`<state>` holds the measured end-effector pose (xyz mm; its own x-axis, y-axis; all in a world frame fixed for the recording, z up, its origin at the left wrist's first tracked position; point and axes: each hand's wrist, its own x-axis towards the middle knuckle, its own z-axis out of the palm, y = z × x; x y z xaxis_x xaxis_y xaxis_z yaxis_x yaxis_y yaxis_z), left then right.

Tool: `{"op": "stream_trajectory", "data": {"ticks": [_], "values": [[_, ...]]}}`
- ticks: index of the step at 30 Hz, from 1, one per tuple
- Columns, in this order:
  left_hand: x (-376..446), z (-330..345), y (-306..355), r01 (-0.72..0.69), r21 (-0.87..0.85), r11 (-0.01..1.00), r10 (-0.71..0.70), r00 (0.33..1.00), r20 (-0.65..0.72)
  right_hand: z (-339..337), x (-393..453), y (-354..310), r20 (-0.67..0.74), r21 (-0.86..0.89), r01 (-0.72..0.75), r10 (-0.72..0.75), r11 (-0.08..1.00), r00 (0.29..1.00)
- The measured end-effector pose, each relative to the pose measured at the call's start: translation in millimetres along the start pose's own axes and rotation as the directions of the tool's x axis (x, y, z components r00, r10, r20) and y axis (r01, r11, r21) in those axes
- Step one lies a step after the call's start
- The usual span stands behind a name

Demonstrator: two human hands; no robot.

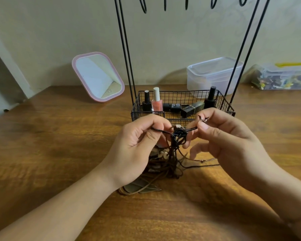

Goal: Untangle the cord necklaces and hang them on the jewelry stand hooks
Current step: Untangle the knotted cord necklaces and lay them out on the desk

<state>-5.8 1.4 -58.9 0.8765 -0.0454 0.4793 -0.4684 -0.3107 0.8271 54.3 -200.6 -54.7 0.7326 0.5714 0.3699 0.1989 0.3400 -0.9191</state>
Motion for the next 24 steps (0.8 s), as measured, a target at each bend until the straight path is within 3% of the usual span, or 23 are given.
{"op": "stream_trajectory", "data": {"ticks": [4, 8, 11, 14, 19, 22, 24], "values": [[0.3, 0.9, 1.8, 0.036, 0.003, 0.999, -0.036, 0.999, 0.008, 1.4, 0.7, 1.3, -0.018, 0.011, 0.000, 0.000, 1.000, 1.000], [-3.1, 2.4, 3.8, -0.074, 0.144, 0.987, 0.075, 0.997, -0.002, 4.2, 0.9, 1.0, -0.048, 0.037, -0.008, 0.010, 0.999, 0.999], [-6.0, 3.5, 8.3, -0.106, 0.061, 0.992, 0.106, 0.994, 0.009, 4.2, 0.8, 1.8, -0.056, 0.031, -0.010, 0.011, 0.999, 0.998], [-7.1, 5.3, 12.8, -0.050, -0.039, 0.998, 0.051, 0.998, 0.025, 5.3, 0.5, 3.4, -0.047, 0.017, -0.004, 0.005, 1.000, 0.999], [-4.2, 7.0, 9.5, 0.019, 0.102, 0.995, -0.018, 1.000, -0.008, 6.9, 0.1, 3.3, -0.019, 0.069, -0.021, 0.023, 0.997, 1.000], [-2.4, 3.5, 8.6, 0.055, -0.030, 0.998, -0.055, 0.998, 0.029, 8.2, 0.5, 3.2, -0.133, 0.018, -0.040, 0.042, 0.999, 0.990], [-1.6, 2.4, 8.7, 0.091, -0.127, 0.988, -0.085, 0.995, 0.051, 7.1, 0.1, 4.2, -0.267, -0.111, -0.011, -0.020, 0.994, 0.963]]}}
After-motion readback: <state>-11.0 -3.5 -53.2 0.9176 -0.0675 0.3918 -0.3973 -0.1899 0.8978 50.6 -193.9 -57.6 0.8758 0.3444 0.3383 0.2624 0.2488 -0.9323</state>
